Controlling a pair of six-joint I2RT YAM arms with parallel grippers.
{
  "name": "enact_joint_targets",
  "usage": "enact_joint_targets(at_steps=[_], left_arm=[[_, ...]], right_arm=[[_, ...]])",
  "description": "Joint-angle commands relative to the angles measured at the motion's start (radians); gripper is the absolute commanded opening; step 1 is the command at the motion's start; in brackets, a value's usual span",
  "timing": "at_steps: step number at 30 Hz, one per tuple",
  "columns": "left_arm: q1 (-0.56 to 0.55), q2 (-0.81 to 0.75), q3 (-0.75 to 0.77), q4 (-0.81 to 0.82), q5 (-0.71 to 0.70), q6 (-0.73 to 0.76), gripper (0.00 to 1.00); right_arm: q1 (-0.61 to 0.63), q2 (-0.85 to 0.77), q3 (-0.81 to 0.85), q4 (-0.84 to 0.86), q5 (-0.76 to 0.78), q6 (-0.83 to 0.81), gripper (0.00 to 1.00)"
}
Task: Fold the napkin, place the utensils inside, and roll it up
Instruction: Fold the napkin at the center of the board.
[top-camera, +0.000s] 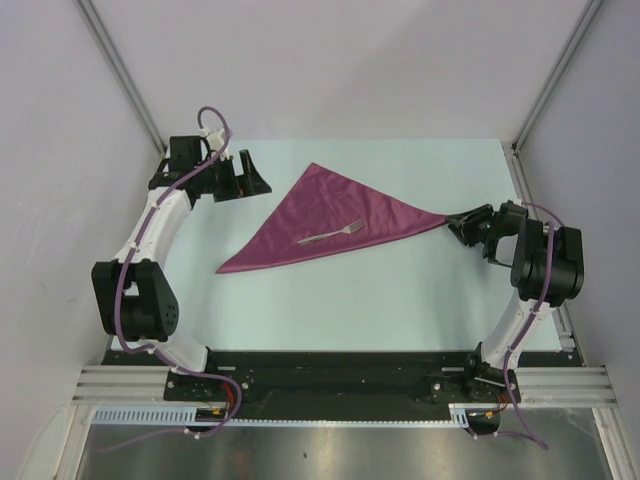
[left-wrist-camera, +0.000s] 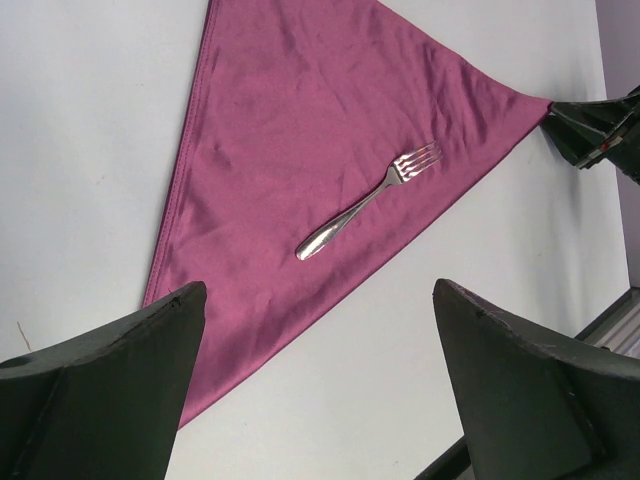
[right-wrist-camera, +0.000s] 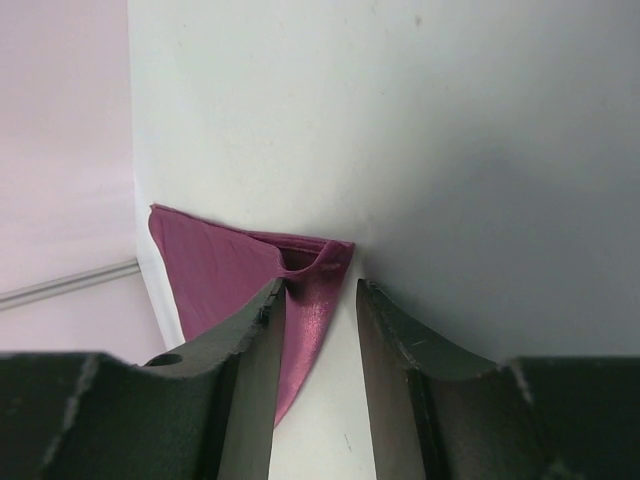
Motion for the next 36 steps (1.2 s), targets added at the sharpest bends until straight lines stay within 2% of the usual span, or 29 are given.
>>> enact_joint_targets(at_steps=[1, 8, 19, 22, 25, 26, 28, 36], left_arm=[[0.005, -0.024, 0.001, 0.019, 0.026, 0.004, 1.00], [0.005, -0.028, 0.003, 0.019, 0.027, 0.004, 1.00], [0.005, -0.034, 0.003, 0.019, 0.032, 0.008, 1.00], [0.005, -0.034, 0.003, 0.019, 0.034, 0.008, 1.00], [0.005, -0.039, 0.004, 0.019, 0.034, 0.010, 1.00], [0.005, -0.040, 0.003, 0.019, 0.035, 0.010, 1.00], [0.005, -0.042, 0.003, 0.019, 0.035, 0.010, 1.00], [0.005, -0.048, 0.003, 0.020, 0.038, 0.007, 1.00]], right_arm=[[-0.004, 0.044, 0.013, -0.015, 0.061, -0.009, 0.39], [-0.004, 0.070, 0.032, -0.035, 0.064, -0.021, 0.32], [0.005, 0.078, 0.059, -0.058, 0.064, -0.036, 0.26], [0.008, 0.079, 0.068, -0.068, 0.064, -0.045, 0.21], [0.016, 0.075, 0.077, -0.073, 0.055, -0.045, 0.12], [0.016, 0.073, 0.083, -0.074, 0.052, -0.041, 0.05], [0.019, 0.064, 0.088, -0.062, 0.028, -0.032, 0.01], [0.097, -0.075, 0.117, -0.047, 0.002, -0.029, 0.00]])
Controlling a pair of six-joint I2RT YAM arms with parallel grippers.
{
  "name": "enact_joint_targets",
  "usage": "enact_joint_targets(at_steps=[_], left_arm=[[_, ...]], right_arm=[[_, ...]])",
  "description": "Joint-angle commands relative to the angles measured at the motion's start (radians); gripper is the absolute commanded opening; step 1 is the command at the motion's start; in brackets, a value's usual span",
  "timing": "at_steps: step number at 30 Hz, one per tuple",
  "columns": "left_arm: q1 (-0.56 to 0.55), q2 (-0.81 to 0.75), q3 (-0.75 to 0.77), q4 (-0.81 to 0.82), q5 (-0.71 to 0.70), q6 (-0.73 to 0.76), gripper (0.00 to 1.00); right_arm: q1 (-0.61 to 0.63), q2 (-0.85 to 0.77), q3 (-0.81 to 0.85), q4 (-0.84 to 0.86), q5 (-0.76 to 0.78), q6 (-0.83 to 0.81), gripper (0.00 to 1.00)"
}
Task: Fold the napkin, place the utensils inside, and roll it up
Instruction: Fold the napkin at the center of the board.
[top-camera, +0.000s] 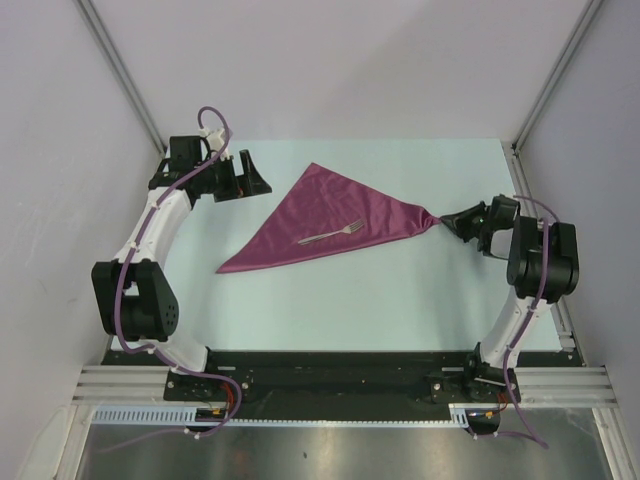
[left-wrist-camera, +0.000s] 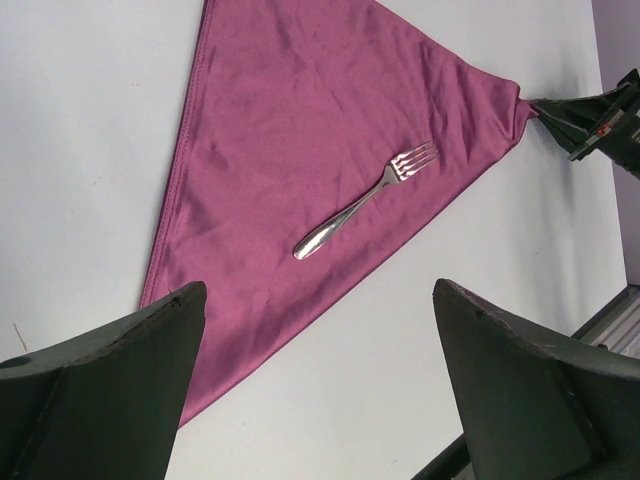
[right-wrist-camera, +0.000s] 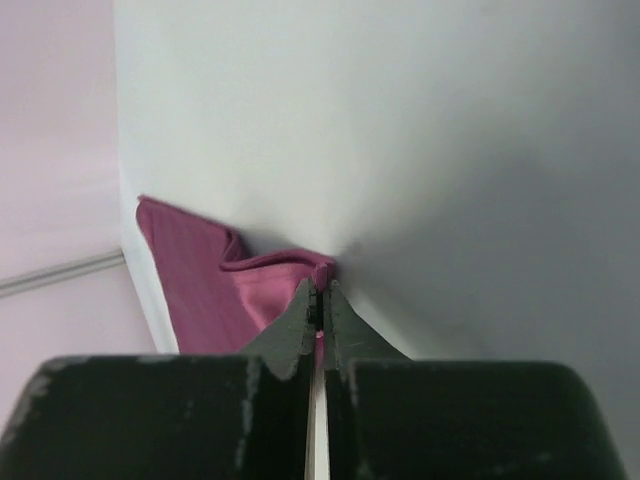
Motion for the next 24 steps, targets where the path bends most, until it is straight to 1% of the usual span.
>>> enact_joint_targets(at_steps=[1, 3, 4, 6, 7, 9, 10, 12, 13, 14, 17, 20, 24], left_arm=[[0.005, -0.050, 0.003, 0.022, 0.031, 0.006, 1.00], [0.005, -0.051, 0.001, 0.022, 0.032, 0.006, 1.00], [0.005, -0.051, 0.001, 0.022, 0.034, 0.005, 1.00], [0.005, -0.054, 0.000, 0.025, 0.039, 0.003, 1.00], [0.005, -0.054, 0.000, 0.027, 0.040, 0.003, 0.99], [0.005, -0.057, -0.002, 0.030, 0.045, 0.000, 1.00], [0.005, -0.056, -0.002, 0.031, 0.046, -0.001, 1.00], [0.005, -0.059, -0.002, 0.031, 0.052, -0.004, 1.00], [0.005, -0.060, -0.003, 0.031, 0.052, -0.004, 1.00], [0.005, -0.060, -0.003, 0.033, 0.054, -0.004, 1.00], [0.005, -0.065, -0.005, 0.034, 0.049, -0.003, 1.00], [0.005, -0.065, -0.003, 0.030, 0.045, -0.001, 1.00], [0.005, -0.066, -0.002, 0.031, 0.046, -0.001, 1.00]], right_arm=[[0.073, -0.127, 0.061, 0.008, -0.013, -0.019, 0.00], [0.110, -0.171, 0.078, -0.001, -0.002, -0.027, 0.00], [0.152, -0.185, 0.103, -0.011, 0.005, -0.035, 0.00], [0.199, -0.202, 0.137, -0.061, 0.039, -0.052, 0.00], [0.261, -0.208, 0.170, -0.078, 0.048, -0.068, 0.00], [0.320, -0.200, 0.203, -0.106, 0.070, -0.081, 0.00], [0.373, -0.182, 0.236, -0.113, 0.073, -0.087, 0.00], [0.429, -0.151, 0.267, -0.120, 0.073, -0.085, 0.00], [0.452, -0.112, 0.288, -0.121, 0.070, -0.082, 0.00], [0.502, -0.090, 0.324, -0.121, 0.067, -0.076, 0.00], [0.577, -0.012, 0.382, -0.083, 0.041, -0.035, 0.00], [0.636, 0.048, 0.425, -0.054, 0.016, 0.003, 0.00], [0.690, 0.080, 0.456, -0.066, 0.007, 0.004, 0.00]])
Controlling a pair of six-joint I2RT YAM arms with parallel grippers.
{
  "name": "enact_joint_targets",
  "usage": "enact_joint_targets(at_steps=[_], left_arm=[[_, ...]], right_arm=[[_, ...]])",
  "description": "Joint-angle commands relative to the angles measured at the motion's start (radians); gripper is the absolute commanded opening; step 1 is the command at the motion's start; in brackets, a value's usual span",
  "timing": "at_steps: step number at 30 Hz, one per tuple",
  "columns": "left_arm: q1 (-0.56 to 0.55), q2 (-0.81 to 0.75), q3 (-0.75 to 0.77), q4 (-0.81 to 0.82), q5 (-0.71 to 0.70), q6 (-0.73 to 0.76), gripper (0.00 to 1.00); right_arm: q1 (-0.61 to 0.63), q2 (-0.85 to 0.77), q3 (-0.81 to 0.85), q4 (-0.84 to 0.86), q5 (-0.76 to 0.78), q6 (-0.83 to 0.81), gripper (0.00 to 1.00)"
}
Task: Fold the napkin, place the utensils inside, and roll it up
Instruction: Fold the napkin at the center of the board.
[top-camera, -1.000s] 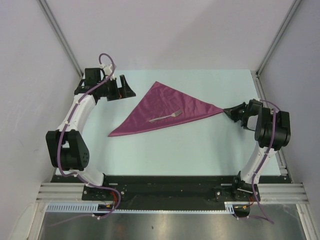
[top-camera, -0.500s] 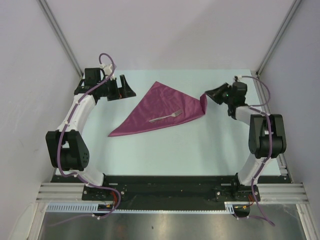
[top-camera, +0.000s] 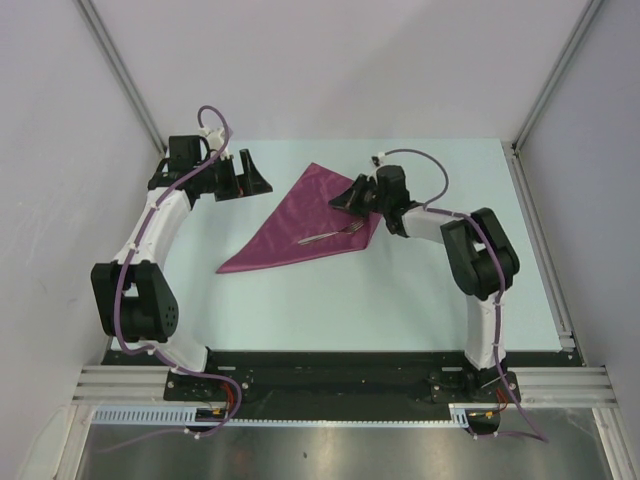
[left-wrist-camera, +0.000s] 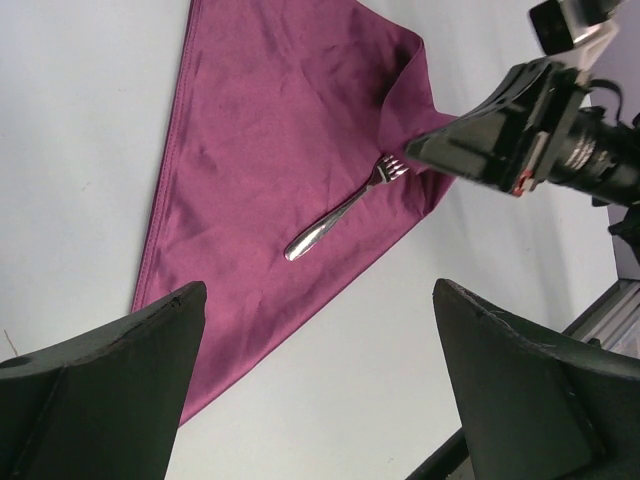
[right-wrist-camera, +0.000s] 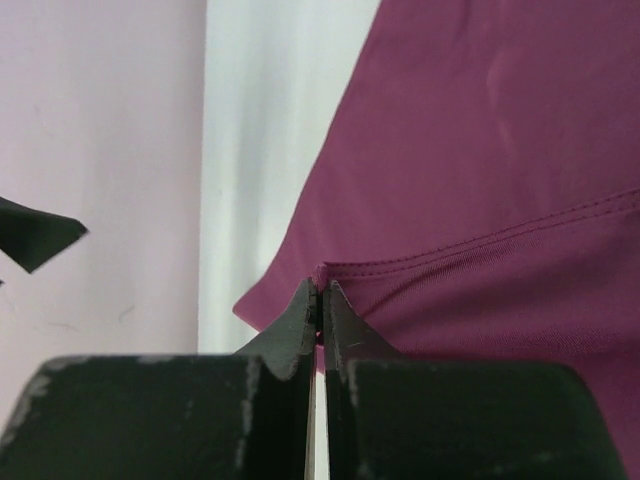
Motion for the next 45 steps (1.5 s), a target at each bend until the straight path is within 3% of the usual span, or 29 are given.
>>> enact_joint_targets(at_steps=[1, 37, 39, 40, 42, 43, 45], left_arm=[[0.005, -0.062, -0.001, 0.027, 0.026, 0.001, 1.00], [0.005, -0.062, -0.007, 0.035, 0.029, -0.005, 1.00], [0.005, -0.064, -0.007, 0.035, 0.026, -0.005, 1.00], [0.005, -0.064, -0.009, 0.036, 0.024, -0.007, 1.00], [0.005, -0.064, -0.010, 0.038, 0.015, -0.008, 1.00], [0.005, -0.068, -0.012, 0.039, 0.010, -0.008, 1.00], [0.005, -0.070, -0.020, 0.050, -0.008, -0.014, 0.99]], right_arm=[[0.047, 0.021, 0.061, 0.020, -0.017, 0.019, 0.00], [0.179, 0.138, 0.031, 0.035, -0.016, 0.030, 0.01], [0.184, 0.139, 0.028, 0.029, -0.008, 0.022, 0.09], [0.184, 0.139, 0.028, 0.029, -0.011, 0.020, 0.22], [0.185, 0.132, 0.027, 0.040, -0.028, 0.017, 0.34], [0.185, 0.126, 0.027, 0.047, -0.039, 0.014, 0.46], [0.185, 0.101, 0.038, 0.055, -0.083, -0.012, 0.52]])
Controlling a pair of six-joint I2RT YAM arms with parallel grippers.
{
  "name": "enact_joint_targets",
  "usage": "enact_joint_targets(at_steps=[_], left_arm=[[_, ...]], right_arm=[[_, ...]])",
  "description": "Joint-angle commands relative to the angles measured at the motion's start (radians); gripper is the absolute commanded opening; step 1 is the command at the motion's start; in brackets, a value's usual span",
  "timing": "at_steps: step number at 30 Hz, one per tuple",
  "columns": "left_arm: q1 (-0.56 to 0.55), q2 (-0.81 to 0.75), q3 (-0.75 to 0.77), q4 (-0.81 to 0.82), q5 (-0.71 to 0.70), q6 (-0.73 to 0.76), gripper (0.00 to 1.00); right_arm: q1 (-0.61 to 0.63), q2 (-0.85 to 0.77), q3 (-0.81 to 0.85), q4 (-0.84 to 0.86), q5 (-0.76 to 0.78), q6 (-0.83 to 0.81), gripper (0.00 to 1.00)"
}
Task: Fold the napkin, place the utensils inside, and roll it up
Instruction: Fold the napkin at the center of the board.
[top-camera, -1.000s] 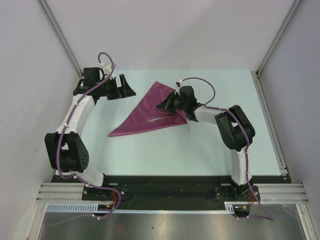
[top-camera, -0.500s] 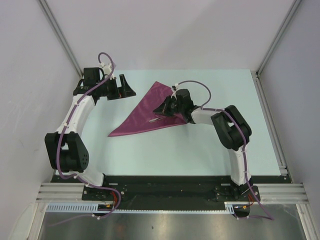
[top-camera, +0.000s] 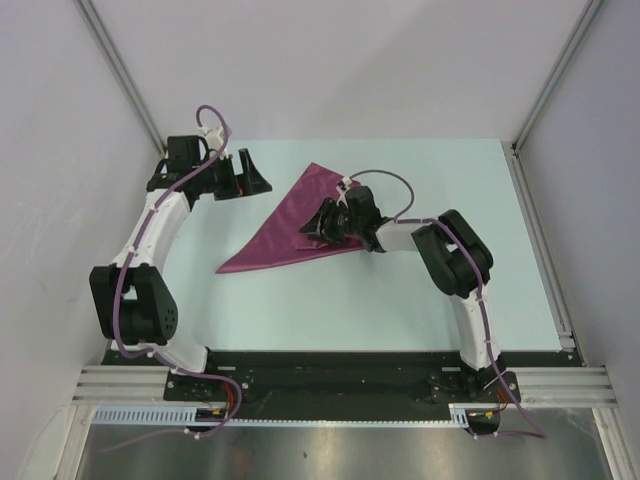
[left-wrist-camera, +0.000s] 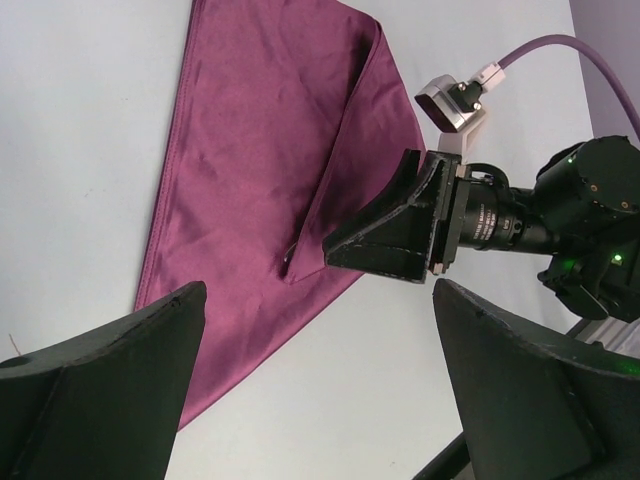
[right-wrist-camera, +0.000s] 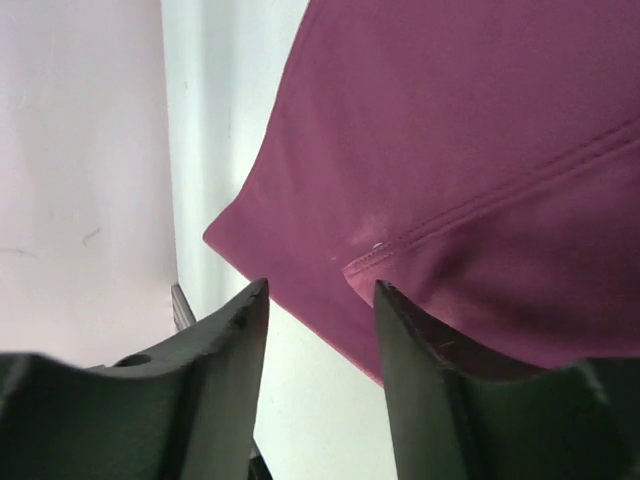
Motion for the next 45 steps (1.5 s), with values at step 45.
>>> enact_joint_targets(at_steps=[45], left_arm=[[0.240, -0.629, -0.961, 0.454, -0.465, -0.577, 0.96]], right_arm=[[-0.257, -0.322, -0.230, 0.006, -0.274, -0.244, 0.70]])
